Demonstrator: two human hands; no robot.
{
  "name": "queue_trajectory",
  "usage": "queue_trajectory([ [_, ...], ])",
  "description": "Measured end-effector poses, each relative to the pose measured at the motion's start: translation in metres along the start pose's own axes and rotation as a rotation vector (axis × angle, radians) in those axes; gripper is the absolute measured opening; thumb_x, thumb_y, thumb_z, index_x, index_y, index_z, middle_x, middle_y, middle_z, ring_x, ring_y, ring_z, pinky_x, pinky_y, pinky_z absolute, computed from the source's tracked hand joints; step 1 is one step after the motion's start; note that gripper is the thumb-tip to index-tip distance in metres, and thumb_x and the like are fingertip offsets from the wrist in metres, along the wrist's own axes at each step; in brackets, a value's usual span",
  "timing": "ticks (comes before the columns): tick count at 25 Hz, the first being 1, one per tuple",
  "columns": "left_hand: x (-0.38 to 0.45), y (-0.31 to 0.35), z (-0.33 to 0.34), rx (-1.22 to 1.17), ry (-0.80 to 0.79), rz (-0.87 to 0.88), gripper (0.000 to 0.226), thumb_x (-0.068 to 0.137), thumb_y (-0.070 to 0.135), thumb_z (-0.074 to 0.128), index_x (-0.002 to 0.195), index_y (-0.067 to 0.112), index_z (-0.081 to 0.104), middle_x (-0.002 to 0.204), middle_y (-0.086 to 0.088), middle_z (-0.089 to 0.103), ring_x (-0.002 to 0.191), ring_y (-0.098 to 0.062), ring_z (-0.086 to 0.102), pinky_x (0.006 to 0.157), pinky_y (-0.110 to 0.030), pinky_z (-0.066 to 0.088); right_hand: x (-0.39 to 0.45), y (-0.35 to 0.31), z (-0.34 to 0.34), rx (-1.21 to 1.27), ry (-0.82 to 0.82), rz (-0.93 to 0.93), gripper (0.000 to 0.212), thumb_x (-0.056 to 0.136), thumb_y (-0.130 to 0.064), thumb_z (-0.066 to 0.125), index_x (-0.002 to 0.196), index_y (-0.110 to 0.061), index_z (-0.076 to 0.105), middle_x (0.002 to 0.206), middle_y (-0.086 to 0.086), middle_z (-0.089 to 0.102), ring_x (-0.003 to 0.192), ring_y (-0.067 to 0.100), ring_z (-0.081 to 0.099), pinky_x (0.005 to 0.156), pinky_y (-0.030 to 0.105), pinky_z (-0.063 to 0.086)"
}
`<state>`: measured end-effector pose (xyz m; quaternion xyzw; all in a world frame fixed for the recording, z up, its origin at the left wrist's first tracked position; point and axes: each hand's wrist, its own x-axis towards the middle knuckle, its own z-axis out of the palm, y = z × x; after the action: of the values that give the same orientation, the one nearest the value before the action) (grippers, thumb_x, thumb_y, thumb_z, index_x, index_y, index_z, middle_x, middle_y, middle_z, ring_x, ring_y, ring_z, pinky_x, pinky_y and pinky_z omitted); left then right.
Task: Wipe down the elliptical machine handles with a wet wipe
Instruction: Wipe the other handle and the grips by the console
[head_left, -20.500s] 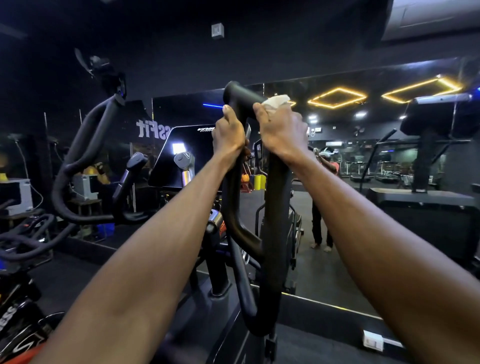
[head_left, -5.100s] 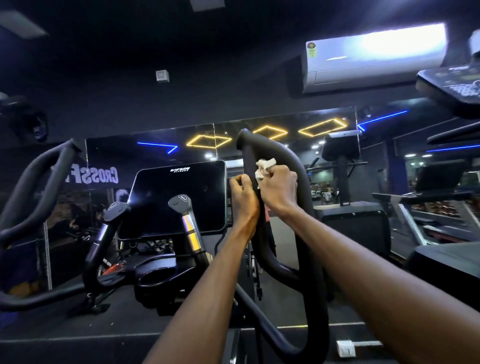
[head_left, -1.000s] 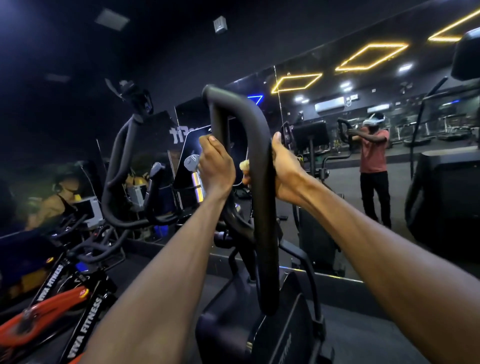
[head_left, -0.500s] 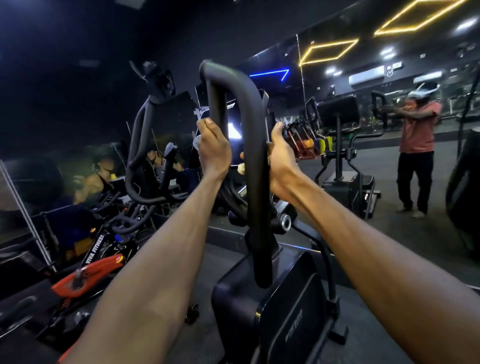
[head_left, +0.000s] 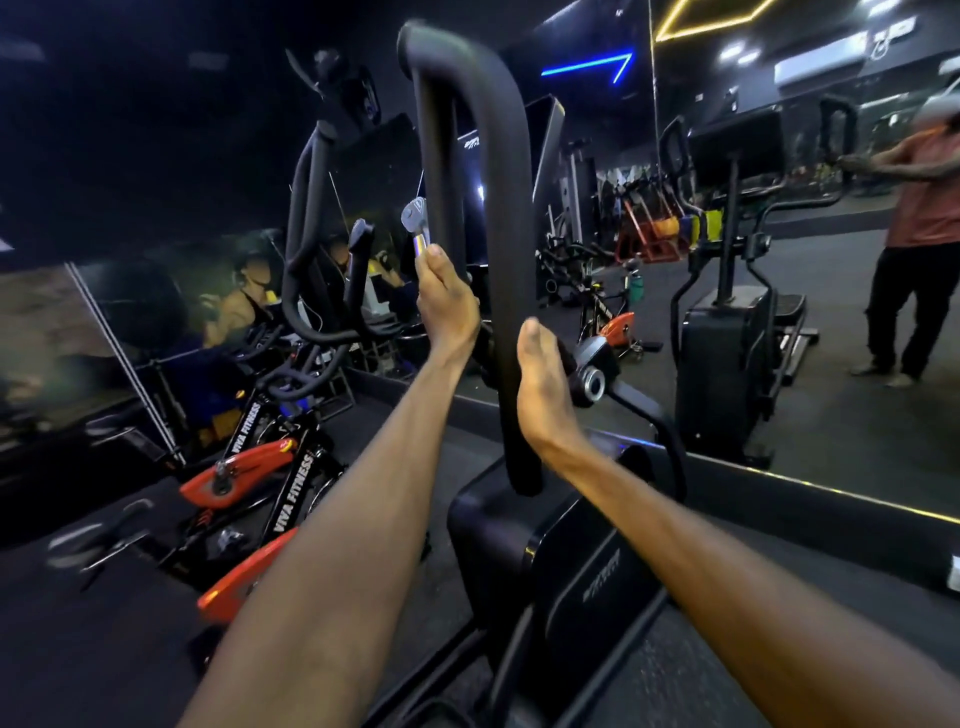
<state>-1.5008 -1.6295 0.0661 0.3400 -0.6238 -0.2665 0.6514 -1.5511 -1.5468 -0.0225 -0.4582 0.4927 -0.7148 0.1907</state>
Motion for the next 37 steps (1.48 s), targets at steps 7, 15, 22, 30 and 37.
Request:
queue_trajectory([
  [7, -0.025, 0.004, 0.003, -0.115, 0.063, -0.094, 0.031, 0.109, 0.019, 0.022, 0.090, 0.024, 0.046, 0.077, 0.016, 0.045, 0.057, 0.026, 0.048, 0.060, 0.003, 0.035, -0.040, 0.034, -0.004, 0.246, -0.123, 0.146, 0.056, 0.105, -0.051, 0.025, 0.128, -0.010, 0.057, 0.114, 0.005, 0.064, 0.099, 0.007, 0.059, 0.099, 0.029, 0.044],
  [15, -0.038, 0.002, 0.005, -0.290, 0.112, -0.211, 0.034, 0.109, 0.018, 0.022, 0.087, 0.020, 0.047, 0.073, 0.008, 0.050, 0.041, 0.015, 0.052, 0.043, -0.004, 0.038, -0.055, 0.057, -0.017, 0.393, -0.135, 0.300, 0.080, 0.104, -0.050, 0.019, 0.110, 0.019, 0.060, 0.087, 0.024, 0.062, 0.064, 0.018, 0.061, 0.062, 0.023, 0.052],
  [22, -0.034, -0.002, 0.004, -0.301, 0.131, -0.199, 0.037, 0.108, 0.017, 0.023, 0.080, 0.020, 0.046, 0.070, 0.003, 0.052, 0.042, 0.010, 0.053, 0.045, -0.006, 0.038, -0.061, 0.097, -0.004, 0.126, -0.056, 0.354, 0.096, 0.082, -0.088, 0.023, 0.119, -0.011, 0.067, 0.116, 0.011, 0.070, 0.112, 0.024, 0.064, 0.106, 0.038, 0.045],
  [30, -0.030, -0.012, 0.001, -0.245, 0.082, -0.161, 0.036, 0.108, 0.024, 0.021, 0.084, 0.018, 0.047, 0.071, 0.003, 0.056, 0.045, 0.006, 0.053, 0.056, -0.018, 0.044, -0.059, 0.098, -0.009, 0.164, -0.053, 0.371, 0.093, 0.087, -0.079, 0.028, 0.111, 0.001, 0.069, 0.111, 0.025, 0.070, 0.104, 0.028, 0.068, 0.097, 0.036, 0.050],
  [37, -0.030, -0.020, -0.003, -0.053, 0.021, -0.105, 0.036, 0.107, 0.031, 0.021, 0.094, 0.014, 0.050, 0.075, 0.005, 0.054, 0.062, -0.003, 0.052, 0.059, -0.020, 0.040, -0.006, 0.038, -0.031, 0.323, -0.206, 0.483, 0.036, 0.089, 0.007, 0.035, 0.067, -0.009, 0.059, 0.053, 0.006, 0.053, 0.049, 0.015, 0.046, 0.047, 0.021, 0.034],
])
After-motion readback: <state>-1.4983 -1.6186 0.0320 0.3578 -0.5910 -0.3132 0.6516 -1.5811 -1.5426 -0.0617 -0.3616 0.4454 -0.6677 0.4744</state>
